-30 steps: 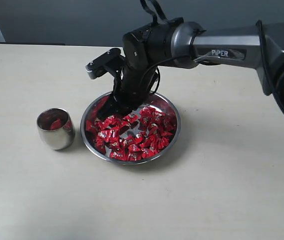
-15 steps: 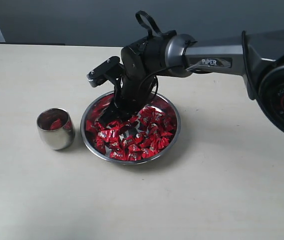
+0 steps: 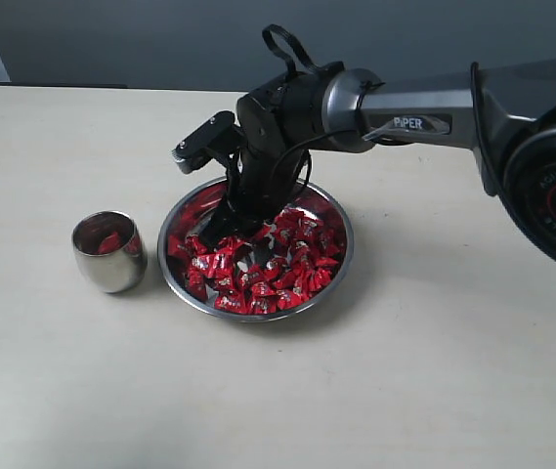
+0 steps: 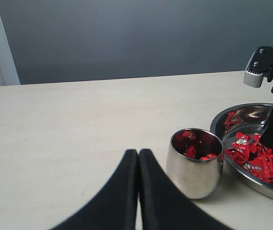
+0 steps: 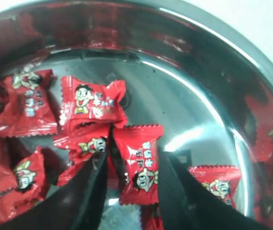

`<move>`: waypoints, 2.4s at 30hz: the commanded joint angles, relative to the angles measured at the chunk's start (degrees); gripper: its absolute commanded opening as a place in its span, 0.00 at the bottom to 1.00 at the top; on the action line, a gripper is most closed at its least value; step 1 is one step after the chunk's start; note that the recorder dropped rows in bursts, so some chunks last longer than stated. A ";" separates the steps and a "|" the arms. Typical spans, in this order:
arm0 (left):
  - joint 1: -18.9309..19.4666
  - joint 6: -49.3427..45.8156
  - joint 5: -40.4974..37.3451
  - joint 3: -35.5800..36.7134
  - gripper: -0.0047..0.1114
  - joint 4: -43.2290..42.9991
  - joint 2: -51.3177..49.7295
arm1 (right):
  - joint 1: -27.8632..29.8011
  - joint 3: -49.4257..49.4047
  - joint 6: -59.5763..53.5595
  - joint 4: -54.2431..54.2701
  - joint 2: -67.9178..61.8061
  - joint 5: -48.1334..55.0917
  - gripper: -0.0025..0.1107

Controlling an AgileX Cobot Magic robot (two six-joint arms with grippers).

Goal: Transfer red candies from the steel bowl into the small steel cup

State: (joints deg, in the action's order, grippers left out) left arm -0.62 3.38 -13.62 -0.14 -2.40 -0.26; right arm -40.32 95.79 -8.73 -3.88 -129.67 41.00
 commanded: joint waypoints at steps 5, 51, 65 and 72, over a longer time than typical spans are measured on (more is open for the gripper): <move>-0.10 0.13 -0.01 0.14 0.04 -0.04 0.26 | 0.34 -0.02 -0.03 -0.01 0.14 1.61 0.32; -0.10 0.13 -0.01 0.14 0.04 -0.04 0.26 | 0.34 -0.02 1.84 -0.24 0.14 3.15 0.31; -0.10 0.13 -0.01 0.14 0.04 -0.04 0.26 | 0.34 -0.02 2.01 -0.85 -2.43 1.02 0.31; -0.10 0.13 -0.01 0.14 0.04 -0.04 0.26 | 0.34 -0.02 2.37 -0.57 -2.55 0.62 0.28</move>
State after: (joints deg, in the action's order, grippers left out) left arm -0.62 3.38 -13.62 -0.14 -2.40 -0.26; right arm -40.32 95.90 -6.54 -4.20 -131.62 41.81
